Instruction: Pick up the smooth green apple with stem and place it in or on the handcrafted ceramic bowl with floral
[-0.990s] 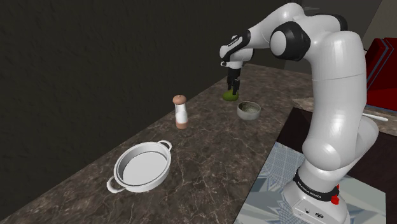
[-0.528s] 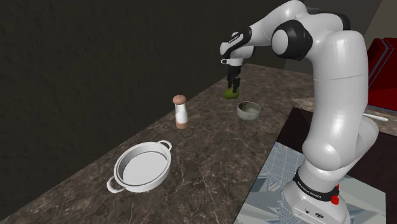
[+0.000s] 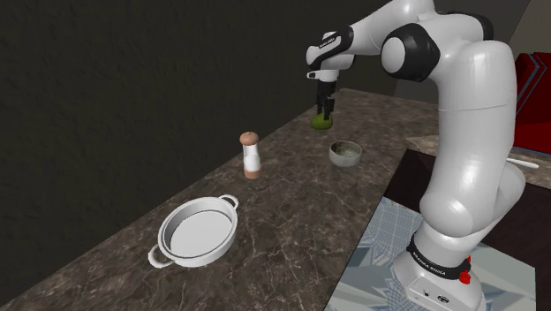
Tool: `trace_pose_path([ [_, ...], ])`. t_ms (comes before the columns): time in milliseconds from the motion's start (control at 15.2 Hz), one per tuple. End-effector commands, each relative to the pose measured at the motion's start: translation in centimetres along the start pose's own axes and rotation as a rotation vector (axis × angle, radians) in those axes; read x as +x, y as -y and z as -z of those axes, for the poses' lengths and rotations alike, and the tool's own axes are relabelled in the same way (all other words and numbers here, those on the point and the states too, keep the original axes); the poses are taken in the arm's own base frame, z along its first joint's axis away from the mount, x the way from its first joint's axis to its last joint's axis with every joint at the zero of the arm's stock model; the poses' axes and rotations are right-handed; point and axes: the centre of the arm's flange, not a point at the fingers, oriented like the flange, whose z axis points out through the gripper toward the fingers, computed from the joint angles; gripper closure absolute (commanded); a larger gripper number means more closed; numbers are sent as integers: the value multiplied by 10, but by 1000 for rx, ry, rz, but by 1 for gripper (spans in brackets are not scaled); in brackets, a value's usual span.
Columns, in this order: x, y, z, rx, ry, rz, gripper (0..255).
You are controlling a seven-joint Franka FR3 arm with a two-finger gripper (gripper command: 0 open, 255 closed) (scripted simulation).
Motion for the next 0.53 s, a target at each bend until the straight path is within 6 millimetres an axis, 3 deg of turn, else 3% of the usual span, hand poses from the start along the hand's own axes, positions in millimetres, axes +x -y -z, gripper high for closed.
trace_pose_path([
  [0, 1, 1, 9, 0, 0, 0, 255],
  [462, 4, 4, 45, 0, 0, 0, 255],
])
